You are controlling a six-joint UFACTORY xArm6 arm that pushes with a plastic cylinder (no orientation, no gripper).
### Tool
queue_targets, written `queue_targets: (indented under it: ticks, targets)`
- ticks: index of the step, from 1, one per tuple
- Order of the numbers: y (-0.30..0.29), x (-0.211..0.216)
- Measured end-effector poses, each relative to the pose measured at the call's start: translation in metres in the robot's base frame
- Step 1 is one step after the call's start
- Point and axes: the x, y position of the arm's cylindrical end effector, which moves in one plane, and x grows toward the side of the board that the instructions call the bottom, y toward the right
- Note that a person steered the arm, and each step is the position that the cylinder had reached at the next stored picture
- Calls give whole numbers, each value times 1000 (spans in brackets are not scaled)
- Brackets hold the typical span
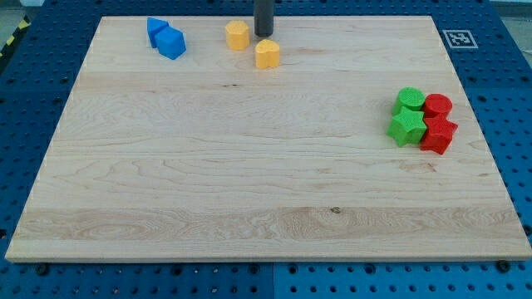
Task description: Move yellow hexagon towards blue blocks
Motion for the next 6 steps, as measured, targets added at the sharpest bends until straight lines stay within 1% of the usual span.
queue_targets:
  ticks: [2,4,6]
  targets:
    - [-39,4]
    - [-37,20]
    - [-23,40]
